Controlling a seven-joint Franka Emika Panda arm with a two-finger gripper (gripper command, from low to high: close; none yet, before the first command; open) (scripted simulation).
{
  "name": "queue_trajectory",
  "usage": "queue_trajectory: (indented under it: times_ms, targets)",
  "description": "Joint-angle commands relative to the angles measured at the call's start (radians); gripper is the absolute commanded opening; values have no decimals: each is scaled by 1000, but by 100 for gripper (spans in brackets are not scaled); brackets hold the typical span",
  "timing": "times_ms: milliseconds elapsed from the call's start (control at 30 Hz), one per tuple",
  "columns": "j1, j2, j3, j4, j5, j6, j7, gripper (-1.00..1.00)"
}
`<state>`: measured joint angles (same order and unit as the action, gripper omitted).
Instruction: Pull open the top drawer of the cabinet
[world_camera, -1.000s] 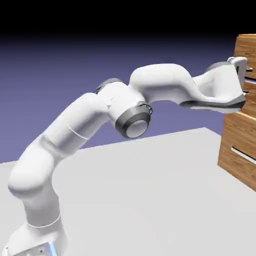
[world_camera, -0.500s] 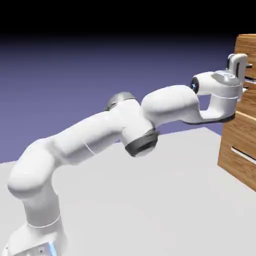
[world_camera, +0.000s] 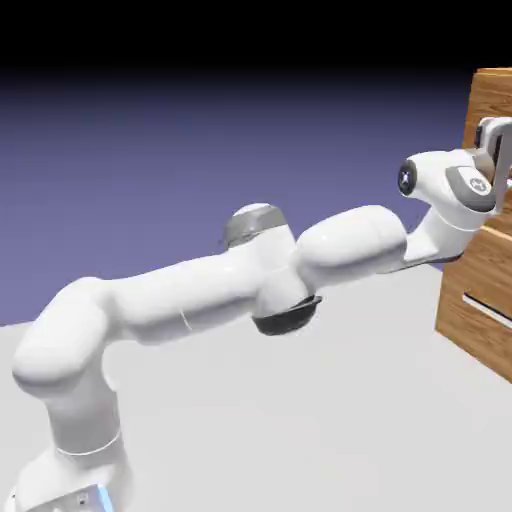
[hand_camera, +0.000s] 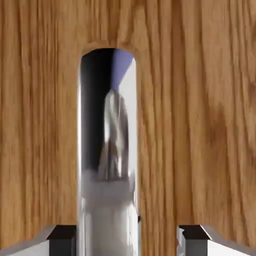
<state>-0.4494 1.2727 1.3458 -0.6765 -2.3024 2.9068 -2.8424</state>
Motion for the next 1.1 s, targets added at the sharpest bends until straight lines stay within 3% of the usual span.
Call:
queue_trajectory:
  times_ms: [0,433,1067]
  targets:
    - [-18,6,36,-28,-41,-16,8,-100]
    - [-316,-71,157,-495,-286,-180,282,-100]
    - [-809,-181,363,-1183,-362,-397,511,-100]
